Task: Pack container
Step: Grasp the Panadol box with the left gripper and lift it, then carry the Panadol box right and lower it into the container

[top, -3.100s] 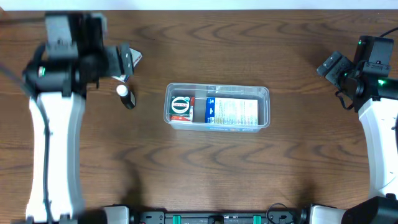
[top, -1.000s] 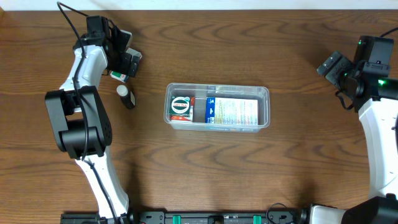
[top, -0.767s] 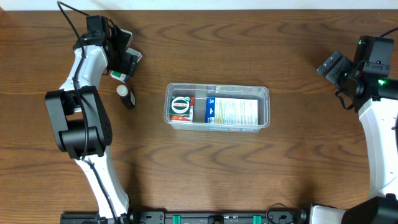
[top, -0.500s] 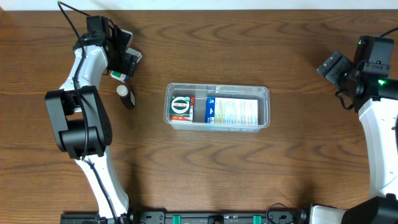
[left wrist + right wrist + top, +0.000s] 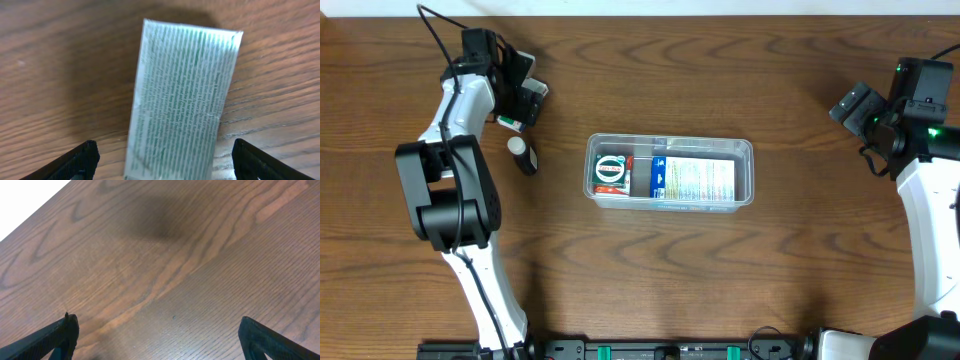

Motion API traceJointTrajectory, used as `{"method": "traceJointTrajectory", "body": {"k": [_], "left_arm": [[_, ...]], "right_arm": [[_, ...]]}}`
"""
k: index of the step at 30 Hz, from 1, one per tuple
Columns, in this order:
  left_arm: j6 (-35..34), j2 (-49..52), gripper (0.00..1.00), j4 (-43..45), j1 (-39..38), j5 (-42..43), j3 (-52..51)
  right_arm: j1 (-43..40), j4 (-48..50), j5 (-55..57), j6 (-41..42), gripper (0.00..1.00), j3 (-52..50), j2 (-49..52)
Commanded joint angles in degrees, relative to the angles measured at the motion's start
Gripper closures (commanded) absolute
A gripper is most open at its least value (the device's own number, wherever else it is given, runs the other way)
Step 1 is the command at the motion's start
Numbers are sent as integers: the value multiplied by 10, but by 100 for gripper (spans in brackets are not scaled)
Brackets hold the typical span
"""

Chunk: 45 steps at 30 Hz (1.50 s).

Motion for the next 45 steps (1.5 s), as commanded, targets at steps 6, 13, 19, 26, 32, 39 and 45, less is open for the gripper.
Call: {"method": "traceJointTrajectory", "body": {"k": [6,13,19,26,32,39,45], "left_arm": [[5,17,28,7,1,-2,-6],[5,16,62,8,1,-2,-6],[4,-5,62,7,-2,-2,-5],[-2,-95,62,-11,-23,-2,-5],[-1,-193,62,-63,-83,3,-5],[-1,-252,61,-145,-198,4,-5],[17,-251,60,-204,-304,4,-5]], "right_arm": [[-3,-2,0,4,1,2,1],[-3,-2,0,4,1,2,1],[-3,-2,0,4,1,2,1],[-3,-2,0,4,1,2,1],[-3,-3,0,4,1,2,1],[-3,-3,0,4,1,2,1],[-3,-3,0,4,1,2,1]]}}
